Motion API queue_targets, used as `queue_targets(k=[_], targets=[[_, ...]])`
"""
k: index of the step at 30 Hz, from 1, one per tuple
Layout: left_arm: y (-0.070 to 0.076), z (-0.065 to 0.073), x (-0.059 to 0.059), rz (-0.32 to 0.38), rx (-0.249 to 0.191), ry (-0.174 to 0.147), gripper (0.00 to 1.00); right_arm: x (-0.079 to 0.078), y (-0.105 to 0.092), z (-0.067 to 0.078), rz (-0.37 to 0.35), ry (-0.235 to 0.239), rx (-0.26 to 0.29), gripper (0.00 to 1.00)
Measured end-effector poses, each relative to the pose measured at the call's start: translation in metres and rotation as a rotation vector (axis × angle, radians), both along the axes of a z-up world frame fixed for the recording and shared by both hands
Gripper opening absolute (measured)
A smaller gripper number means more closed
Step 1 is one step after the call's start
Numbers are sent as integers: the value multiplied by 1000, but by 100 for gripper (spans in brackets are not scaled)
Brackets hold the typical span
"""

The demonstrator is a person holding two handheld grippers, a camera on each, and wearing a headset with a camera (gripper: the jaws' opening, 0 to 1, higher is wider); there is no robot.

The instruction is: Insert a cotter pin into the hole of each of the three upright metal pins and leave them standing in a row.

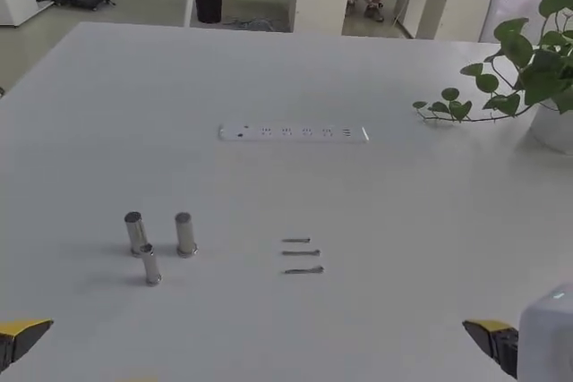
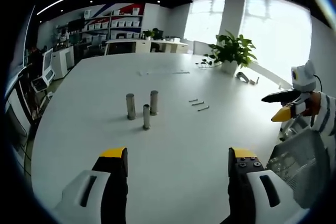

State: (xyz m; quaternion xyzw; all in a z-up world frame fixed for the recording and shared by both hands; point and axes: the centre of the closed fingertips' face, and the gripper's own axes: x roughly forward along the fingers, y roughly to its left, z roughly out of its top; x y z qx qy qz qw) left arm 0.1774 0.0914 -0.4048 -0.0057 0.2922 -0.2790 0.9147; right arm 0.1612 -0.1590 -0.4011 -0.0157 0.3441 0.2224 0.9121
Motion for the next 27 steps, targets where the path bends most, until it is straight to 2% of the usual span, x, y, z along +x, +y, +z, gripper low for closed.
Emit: queue_targets(k=[3,6,8,10,12,14,16,19,22,27], targets=[[0,0,2,-6,5,-6,75,0,0,0,-1,1,1,98],[2,1,8,-14,25,-26,68,0,-1,1,-5,0,3,97],[3,0,13,-14,28,-16,68,-1,0,1,1,5,5,97],[3,2,18,-26,34,-29,67,-2,0,1,2,6,1,97],[4,2,25,-33,49,-29,66,-2,-1,0,-9,10,-2,98],[5,4,30,-45,78,-46,63,-3,0,0,-10,9,3,98],[4,5,34,-55,85,-52,62,-3,0,0,-13,10,6,98],[3,4,38,-69,84,-50,59,-4,2,0,-8,13,6,98],[1,0,41,-86,81,-25,58,-6,3,-2,-9,25,6,98],[0,-5,49,-107,96,-27,55,-6,5,-3,-7,29,10,98]])
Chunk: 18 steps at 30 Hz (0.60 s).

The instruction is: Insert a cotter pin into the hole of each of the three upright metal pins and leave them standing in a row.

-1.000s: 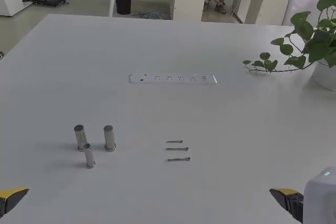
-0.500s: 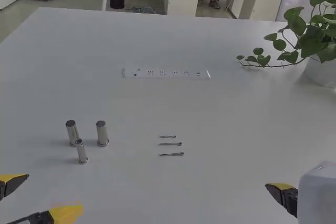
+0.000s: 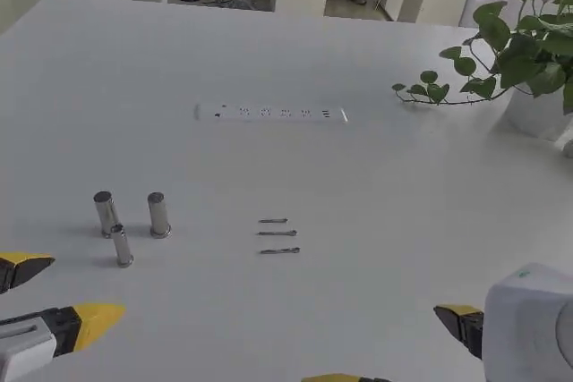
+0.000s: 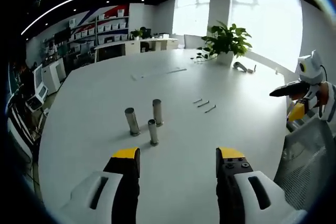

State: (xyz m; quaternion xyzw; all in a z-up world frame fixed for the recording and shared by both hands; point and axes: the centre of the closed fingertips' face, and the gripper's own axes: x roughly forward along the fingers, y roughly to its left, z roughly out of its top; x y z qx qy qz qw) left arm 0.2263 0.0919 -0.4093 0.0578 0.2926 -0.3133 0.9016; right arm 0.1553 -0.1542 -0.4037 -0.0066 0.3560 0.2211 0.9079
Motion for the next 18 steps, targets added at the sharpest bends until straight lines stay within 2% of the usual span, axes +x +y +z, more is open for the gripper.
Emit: queue_targets(k=[6,8,10,11,13,18], targets=[[3,-5,13,1,7,14,52,0,2,1,3,-1,5,98],[4,-7,17,3,-3,32,52,0,3,2,5,-2,6,98],[7,-12,24,1,30,20,52,0,4,2,4,-2,7,98],[8,-15,27,-1,39,26,52,-1,4,2,3,-2,9,98],[9,-18,30,-1,44,41,52,-1,4,2,4,0,11,98],[3,-18,36,-23,69,29,52,-1,3,4,-7,-2,18,98]])
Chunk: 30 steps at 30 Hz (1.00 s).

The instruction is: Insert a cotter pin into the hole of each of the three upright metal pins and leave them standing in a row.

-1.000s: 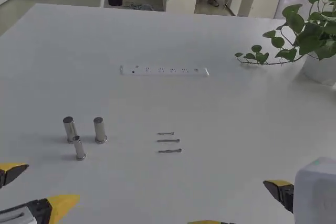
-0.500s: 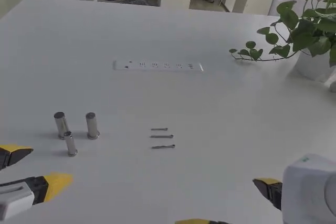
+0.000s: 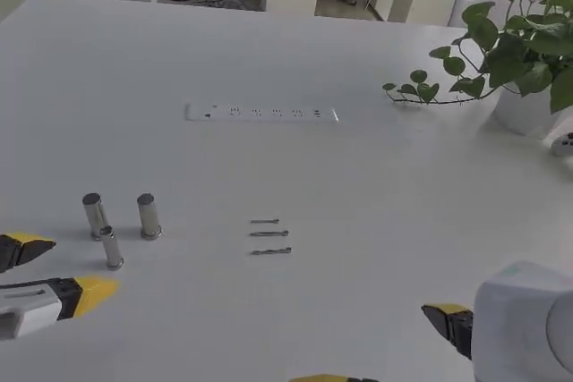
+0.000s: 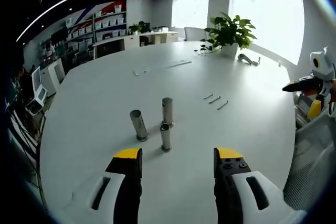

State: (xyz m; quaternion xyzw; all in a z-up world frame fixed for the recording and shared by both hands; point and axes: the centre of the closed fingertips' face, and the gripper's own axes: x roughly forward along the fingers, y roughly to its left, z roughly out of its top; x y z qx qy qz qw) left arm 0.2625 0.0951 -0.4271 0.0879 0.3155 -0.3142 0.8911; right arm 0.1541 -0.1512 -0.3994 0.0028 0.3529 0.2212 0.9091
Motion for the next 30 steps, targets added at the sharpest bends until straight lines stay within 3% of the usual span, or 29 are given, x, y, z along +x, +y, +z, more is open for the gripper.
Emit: queue_targets(k=[3,7,17,23,27,29,30], targets=[[-2,-2,5,-8,17,-8,50,0,-1,1,-3,-1,0,98],[-4,-6,16,-6,5,-15,40,0,0,1,4,-1,-3,98],[-4,-18,38,24,-8,-19,28,-3,2,-2,13,18,-7,98],[-6,-26,43,34,-17,0,18,-2,3,-2,15,22,-5,98],[-8,-31,45,41,3,1,16,-3,4,-3,21,29,-8,98],[-10,-32,45,56,-11,14,10,-2,4,-3,15,30,-6,98],[-10,-31,45,57,-11,6,8,-2,3,-4,13,34,-8,98]])
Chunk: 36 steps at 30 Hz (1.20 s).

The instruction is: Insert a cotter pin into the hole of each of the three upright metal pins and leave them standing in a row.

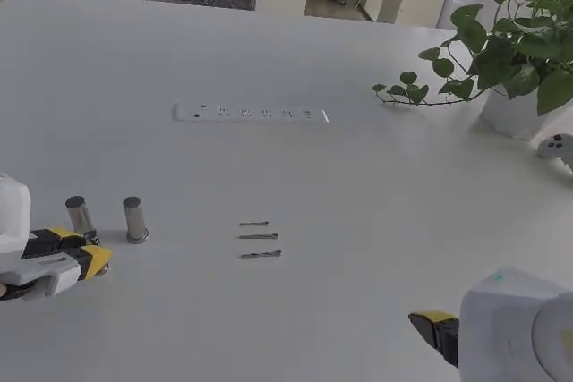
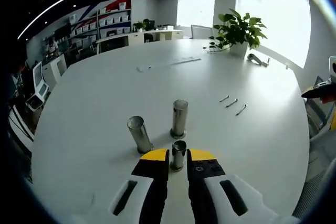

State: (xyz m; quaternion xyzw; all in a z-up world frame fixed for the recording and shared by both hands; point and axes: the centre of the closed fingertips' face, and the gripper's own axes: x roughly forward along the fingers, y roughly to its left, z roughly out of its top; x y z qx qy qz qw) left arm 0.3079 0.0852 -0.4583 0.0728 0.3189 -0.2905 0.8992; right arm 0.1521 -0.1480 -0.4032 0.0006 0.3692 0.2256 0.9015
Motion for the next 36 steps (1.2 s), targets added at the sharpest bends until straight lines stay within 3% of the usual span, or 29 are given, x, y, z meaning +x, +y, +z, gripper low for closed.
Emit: queue_targets(k=[9,18,22,24,25,30,33,36], targets=[[-2,0,-3,2,-11,16,6,-1,3,-2,8,6,2,97],[-2,1,-5,-1,11,-9,5,0,9,-3,29,11,6,97],[-1,1,-8,10,34,0,5,1,11,1,36,-5,9,97],[3,1,-8,58,33,8,5,2,11,2,36,-14,11,97],[4,0,-11,86,17,29,5,2,11,3,36,-16,13,97],[7,10,-18,123,28,5,5,1,11,2,41,-22,21,96],[6,22,-22,180,-12,-5,5,-1,11,1,48,-24,17,97],[4,27,-27,193,-18,-18,5,-2,12,0,60,-25,21,97]])
